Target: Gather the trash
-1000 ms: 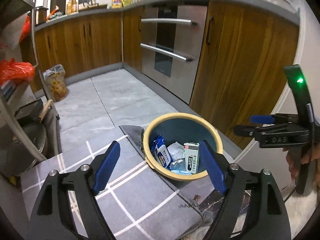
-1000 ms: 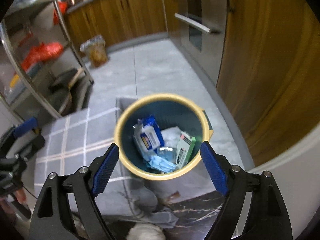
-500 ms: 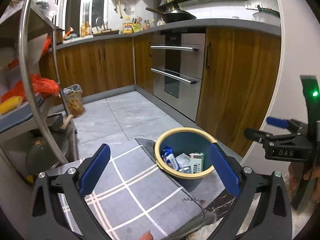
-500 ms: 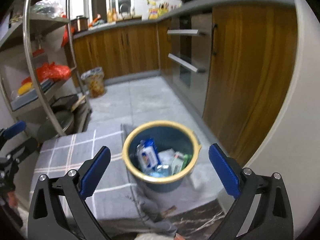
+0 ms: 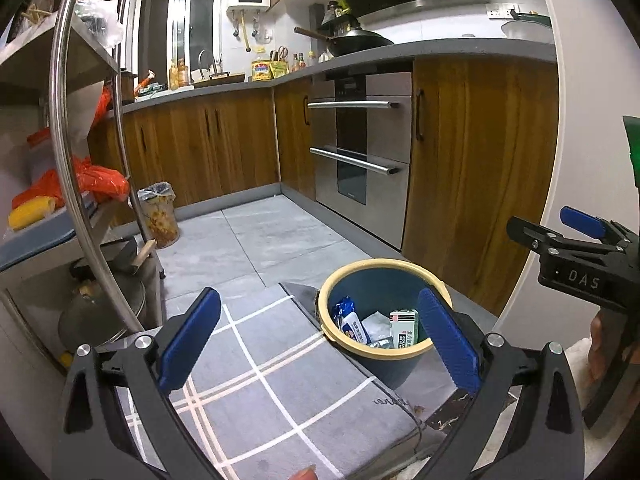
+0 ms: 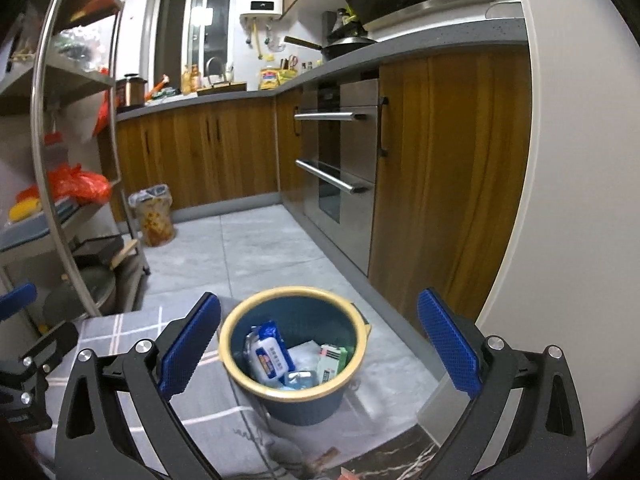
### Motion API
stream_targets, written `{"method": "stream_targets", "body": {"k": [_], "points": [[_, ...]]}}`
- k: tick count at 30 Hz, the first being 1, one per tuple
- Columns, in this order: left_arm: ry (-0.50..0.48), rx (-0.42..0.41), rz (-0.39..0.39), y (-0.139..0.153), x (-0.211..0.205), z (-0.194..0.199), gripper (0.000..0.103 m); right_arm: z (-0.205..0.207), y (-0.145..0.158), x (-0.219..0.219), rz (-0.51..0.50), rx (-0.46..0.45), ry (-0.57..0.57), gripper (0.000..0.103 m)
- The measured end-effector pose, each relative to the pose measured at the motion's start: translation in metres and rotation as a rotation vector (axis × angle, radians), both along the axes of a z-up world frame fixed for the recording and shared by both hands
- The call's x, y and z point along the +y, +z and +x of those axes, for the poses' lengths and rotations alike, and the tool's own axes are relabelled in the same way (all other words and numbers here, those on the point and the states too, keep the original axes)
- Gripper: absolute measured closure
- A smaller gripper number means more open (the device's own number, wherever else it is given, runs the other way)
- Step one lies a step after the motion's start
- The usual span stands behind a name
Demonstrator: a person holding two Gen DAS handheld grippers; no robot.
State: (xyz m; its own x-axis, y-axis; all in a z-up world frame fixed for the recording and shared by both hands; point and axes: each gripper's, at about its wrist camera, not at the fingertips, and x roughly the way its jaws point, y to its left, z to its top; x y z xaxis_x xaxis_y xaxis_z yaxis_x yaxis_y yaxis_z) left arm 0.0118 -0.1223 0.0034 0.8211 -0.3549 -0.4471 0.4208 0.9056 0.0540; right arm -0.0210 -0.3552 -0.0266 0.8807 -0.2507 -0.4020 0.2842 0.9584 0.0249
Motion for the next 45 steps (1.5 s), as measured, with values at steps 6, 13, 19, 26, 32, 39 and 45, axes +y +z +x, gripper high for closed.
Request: {"method": "stream_targets", "body": {"k": [6, 13, 19, 26, 32, 39, 45], "points": [[0.004, 0.003, -0.001, -0.0019, 0.0005, 0.0012, 0.006, -0.0006, -0.0020, 0.0064, -0.016, 0.006, 0.009, 0.005], [0.003, 0.004, -0.002, -0.0029, -0.0013, 0.0026, 0.006, 0.0002, -0.0022, 0.0081, -0.017, 0.006, 0.008, 0.005], [0.003, 0.006, 0.002, -0.0045, -0.0035, 0.0029, 0.006, 0.0003, -0.0022, 0.0077, -0.018, 0.006, 0.011, 0.005], [0.002, 0.006, 0.002, -0.0049, -0.0035, 0.0032, 0.006, 0.0000, -0.0022, 0.0074, -0.021, 0.007, 0.011, 0.005], [-0.002, 0.010, 0.001, -0.0091, -0.0050, 0.0020, 0.006, 0.0004, -0.0023, 0.0080, -0.023, 0.009, 0.012, 0.005], [-0.002, 0.010, -0.002, -0.0105, -0.0047, 0.0009, 0.006, 0.0006, -0.0026, 0.0085, -0.023, 0.010, 0.012, 0.005], [-0.003, 0.014, -0.003, -0.0104, -0.0045, 0.0007, 0.006, 0.0007, -0.0025, 0.0086, -0.024, 0.011, 0.012, 0.005]]}}
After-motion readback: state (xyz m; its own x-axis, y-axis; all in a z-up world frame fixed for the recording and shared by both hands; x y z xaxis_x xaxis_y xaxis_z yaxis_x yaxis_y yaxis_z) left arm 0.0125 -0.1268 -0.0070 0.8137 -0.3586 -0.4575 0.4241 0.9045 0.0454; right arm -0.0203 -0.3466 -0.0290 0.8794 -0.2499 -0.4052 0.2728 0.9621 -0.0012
